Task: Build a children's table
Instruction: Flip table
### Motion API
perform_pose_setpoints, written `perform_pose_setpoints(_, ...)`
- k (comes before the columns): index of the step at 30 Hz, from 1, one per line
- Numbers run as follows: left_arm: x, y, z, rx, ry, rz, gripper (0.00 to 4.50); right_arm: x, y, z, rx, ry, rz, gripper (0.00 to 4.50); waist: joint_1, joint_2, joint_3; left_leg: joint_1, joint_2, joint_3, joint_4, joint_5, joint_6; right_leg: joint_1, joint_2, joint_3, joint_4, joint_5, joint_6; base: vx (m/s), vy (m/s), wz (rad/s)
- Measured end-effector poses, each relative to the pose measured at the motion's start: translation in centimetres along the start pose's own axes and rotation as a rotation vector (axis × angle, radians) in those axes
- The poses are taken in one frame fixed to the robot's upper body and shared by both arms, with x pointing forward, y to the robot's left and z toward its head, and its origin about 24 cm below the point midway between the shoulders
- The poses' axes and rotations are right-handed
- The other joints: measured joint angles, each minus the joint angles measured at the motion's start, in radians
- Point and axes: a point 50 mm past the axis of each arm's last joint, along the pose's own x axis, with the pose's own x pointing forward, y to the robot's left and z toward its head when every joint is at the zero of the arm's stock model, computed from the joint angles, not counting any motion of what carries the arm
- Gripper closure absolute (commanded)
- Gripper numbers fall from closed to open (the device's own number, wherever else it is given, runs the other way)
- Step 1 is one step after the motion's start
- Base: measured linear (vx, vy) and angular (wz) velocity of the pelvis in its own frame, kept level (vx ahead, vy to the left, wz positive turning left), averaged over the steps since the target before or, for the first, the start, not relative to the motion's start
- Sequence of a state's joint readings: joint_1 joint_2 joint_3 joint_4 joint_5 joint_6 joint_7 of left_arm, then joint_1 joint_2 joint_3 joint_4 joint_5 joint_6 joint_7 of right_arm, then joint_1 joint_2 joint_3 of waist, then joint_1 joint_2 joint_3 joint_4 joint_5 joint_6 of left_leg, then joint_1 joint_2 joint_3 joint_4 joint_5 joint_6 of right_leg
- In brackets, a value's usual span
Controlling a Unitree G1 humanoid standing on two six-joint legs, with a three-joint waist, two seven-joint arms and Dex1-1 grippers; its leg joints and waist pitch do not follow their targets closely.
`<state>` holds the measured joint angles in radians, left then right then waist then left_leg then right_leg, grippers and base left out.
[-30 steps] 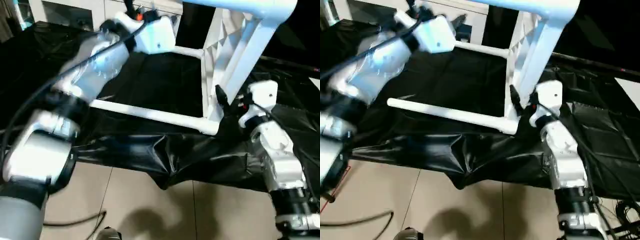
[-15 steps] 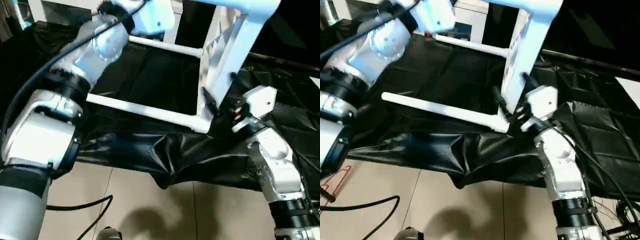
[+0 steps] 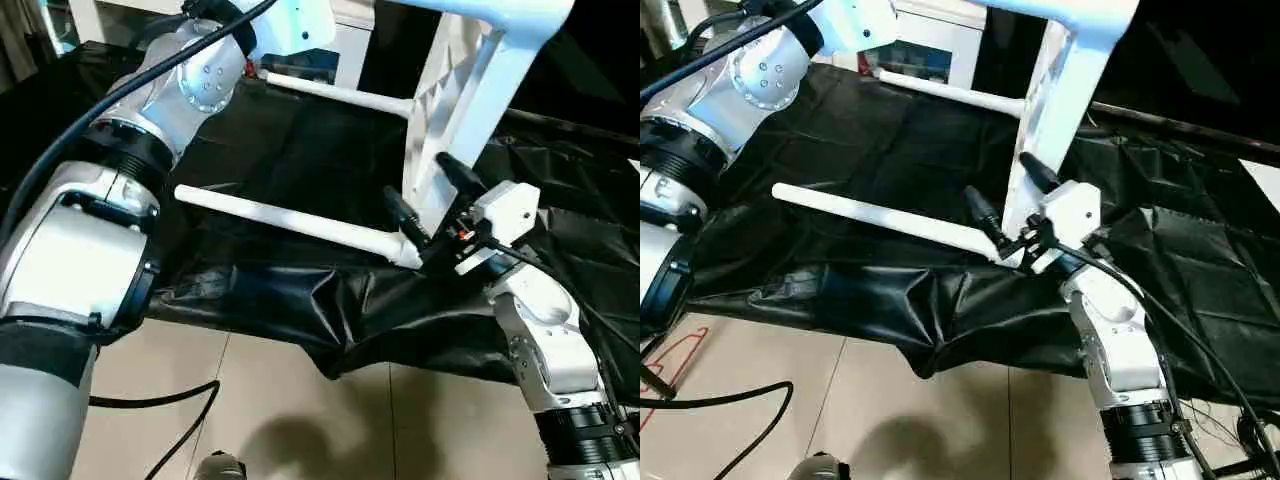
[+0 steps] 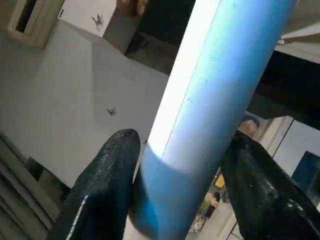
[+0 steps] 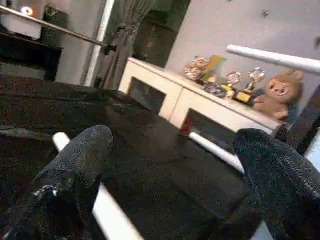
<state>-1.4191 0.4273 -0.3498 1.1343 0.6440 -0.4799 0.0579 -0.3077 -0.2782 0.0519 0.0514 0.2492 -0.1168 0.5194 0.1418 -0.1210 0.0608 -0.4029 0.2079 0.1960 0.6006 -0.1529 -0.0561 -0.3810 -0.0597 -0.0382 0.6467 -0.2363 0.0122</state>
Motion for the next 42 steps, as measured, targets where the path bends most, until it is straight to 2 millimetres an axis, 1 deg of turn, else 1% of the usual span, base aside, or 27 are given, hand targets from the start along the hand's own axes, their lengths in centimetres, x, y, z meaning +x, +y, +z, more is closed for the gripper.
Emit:
perform_pose_setpoints(2, 0.1, 0.0, 0.0, 0.008, 0.006, -0.014, 2.08, 0.1, 0.4, -0.1, 0.009, 0.007, 0.027, 0.17, 0.002, 0.000, 0.000, 0.000, 0.000, 0.000, 0.000, 0.000, 0.000, 0.000, 0.000, 0.000, 0.000, 0.000, 0.000, 0.000, 0.000, 0.00)
perform_pose_setpoints(3, 0.2, 0.0, 0.0, 0.007, 0.008, -0.020, 2.23, 0.2, 0.5, -0.2, 0.012, 0.009, 0.032, 0.17, 0.002, 0.000, 0.000, 0.000, 0.000, 0.000, 0.000, 0.000, 0.000, 0.000, 0.000, 0.000, 0.000, 0.000, 0.000, 0.000, 0.000, 0.00)
perform_pose_setpoints(4, 0.2, 0.1, 0.0, 0.008, 0.009, -0.028, 2.28, 0.2, 0.5, -0.2, 0.014, 0.010, 0.032, 0.17, 0.003, 0.001, 0.000, 0.000, 0.000, 0.000, 0.000, 0.000, 0.000, 0.000, 0.000, 0.000, 0.000, 0.000, 0.000, 0.000, 0.000, 0.00)
perform_pose_setpoints(6, 0.3, 0.1, 0.0, 0.009, 0.012, -0.052, 2.31, 0.3, 0.5, -0.3, 0.019, 0.018, 0.030, 0.17, 0.003, 0.001, 0.000, 0.000, 0.000, 0.000, 0.000, 0.000, 0.000, 0.000, 0.000, 0.000, 0.000, 0.000, 0.000, 0.000, 0.000, 0.00)
perform_pose_setpoints(9, 0.6, 0.2, 0.3, -0.025, 0.017, -0.097, 2.39, 0.3, 0.5, -0.6, 0.026, 0.038, 0.026, 0.17, 0.006, 0.001, 0.000, 0.000, 0.000, 0.000, 0.000, 0.000, 0.000, 0.001, -0.001, -0.001, 0.000, 0.000, 0.000, 0.000, 0.000, 0.00)
perform_pose_setpoints(11, 0.7, 0.3, 0.2, -0.074, 0.047, -0.141, 2.41, 0.3, 0.5, -0.7, 0.033, 0.048, 0.027, 0.17, 0.009, 0.001, 0.000, 0.001, 0.000, 0.000, 0.000, 0.000, 0.000, 0.001, -0.001, -0.001, 0.001, 0.000, 0.000, 0.000, 0.000, 0.00)
perform_pose_setpoints(15, 1.0, 0.7, 0.1, -0.143, 0.086, -0.197, 2.41, 0.3, 0.5, -0.9, 0.042, 0.065, 0.031, 0.17, 0.017, 0.007, 0.001, 0.001, -0.001, 0.000, 0.000, 0.000, 0.000, 0.002, -0.002, -0.001, 0.001, 0.000, -0.001, 0.000, 0.000, 0.00)
perform_pose_setpoints(18, 1.2, 0.7, 0.2, -0.201, 0.110, -0.228, 2.41, 0.1, 0.3, -1.0, 0.038, 0.091, 0.050, 0.17, 0.030, 0.014, 0.000, 0.002, -0.001, 0.001, 0.000, 0.000, 0.000, 0.002, -0.003, -0.002, 0.001, 0.001, -0.001, 0.000, 0.000, 0.00)
perform_pose_setpoints(22, 1.2, 0.6, -0.2, -0.259, 0.157, -0.241, 2.41, -0.4, -0.7, -0.8, 0.043, 0.116, 0.063, 0.17, 0.033, 0.028, -0.003, 0.002, -0.003, 0.003, 0.000, 0.000, 0.003, 0.003, -0.007, -0.002, 0.001, 0.002, 0.000, 0.000, 0.000, 0.00)
perform_pose_setpoints(24, 1.2, 0.6, -0.3, -0.284, 0.178, -0.238, 2.41, -0.7, -1.4, -0.6, 0.040, 0.131, 0.068, 0.17, 0.032, 0.032, -0.004, 0.002, -0.004, 0.003, 0.000, 0.001, 0.004, 0.003, -0.007, -0.002, 0.001, 0.003, 0.001, 0.000, 0.000, 0.00)
perform_pose_setpoints(28, 1.1, 0.9, -0.9, -0.375, 0.225, -0.208, 2.38, -0.9, -3.3, 0.4, 0.023, 0.126, 0.063, 0.17, 0.031, 0.042, -0.004, 0.002, -0.006, 0.004, -0.001, 0.002, 0.006, 0.003, -0.013, -0.005, 0.001, 0.004, 0.002, 0.000, 0.000, 0.00)
perform_pose_setpoints(31, 1.0, 1.2, -1.2, -0.467, 0.244, -0.165, 2.37, -0.5, -4.8, 1.9, 0.003, 0.079, 0.039, 0.17, 0.030, 0.047, -0.005, 0.002, -0.009, 0.006, -0.001, 0.002, 0.010, 0.003, -0.017, -0.005, 0.001, 0.005, 0.003, 0.000, 0.000, 0.00)
perform_pose_setpoints(34, 0.9, 1.7, -1.6, -0.583, 0.256, -0.099, 2.37, -0.6, -6.0, 3.0, -0.019, 0.059, 0.011, 0.17, 0.031, 0.048, -0.005, 0.002, -0.012, 0.006, -0.001, 0.002, 0.013, 0.004, -0.020, -0.004, 0.001, 0.004, 0.003, 0.000, 0.000, 0.00)
perform_pose_setpoints(36, 0.7, 2.1, -2.0, -0.660, 0.265, -0.053, 2.37, -0.8, -6.2, 2.8, -0.003, 0.078, 0.002, 0.17, 0.031, 0.047, -0.005, 0.002, -0.013, 0.006, -0.001, 0.002, 0.015, 0.004, -0.020, -0.004, 0.000, 0.004, 0.003, 0.000, 0.000, 0.00)
perform_pose_setpoints(39, 0.1, 1.8, -2.9, -0.811, 0.286, 0.013, 2.37, -1.1, -5.7, 1.9, 0.056, 0.110, 0.019, 0.17, 0.032, 0.044, -0.004, 0.001, -0.014, 0.006, -0.001, 0.002, 0.016, 0.004, -0.021, -0.005, 0.000, 0.004, 0.004, 0.000, 0.000, 0.00)
perform_pose_setpoints(41, -0.6, 0.7, -3.7, -0.922, 0.316, 0.037, 2.37, -1.3, -4.4, 1.3, 0.106, 0.132, 0.075, 0.17, 0.032, 0.038, -0.003, 0.001, -0.014, 0.005, -0.001, 0.002, 0.016, 0.004, -0.021, -0.005, 0.000, 0.004, 0.004, 0.000, 0.000, 0.00)
perform_pose_setpoints(42, -0.9, 0.1, -4.0, -0.956, 0.331, 0.042, 2.37, -1.3, -3.8, 0.9, 0.132, 0.148, 0.099, 0.09, 0.031, 0.034, -0.003, 0.000, -0.014, 0.005, -0.001, 0.002, 0.016, 0.004, -0.021, -0.006, 0.000, 0.004, 0.004, 0.000, 0.000, 0.00)
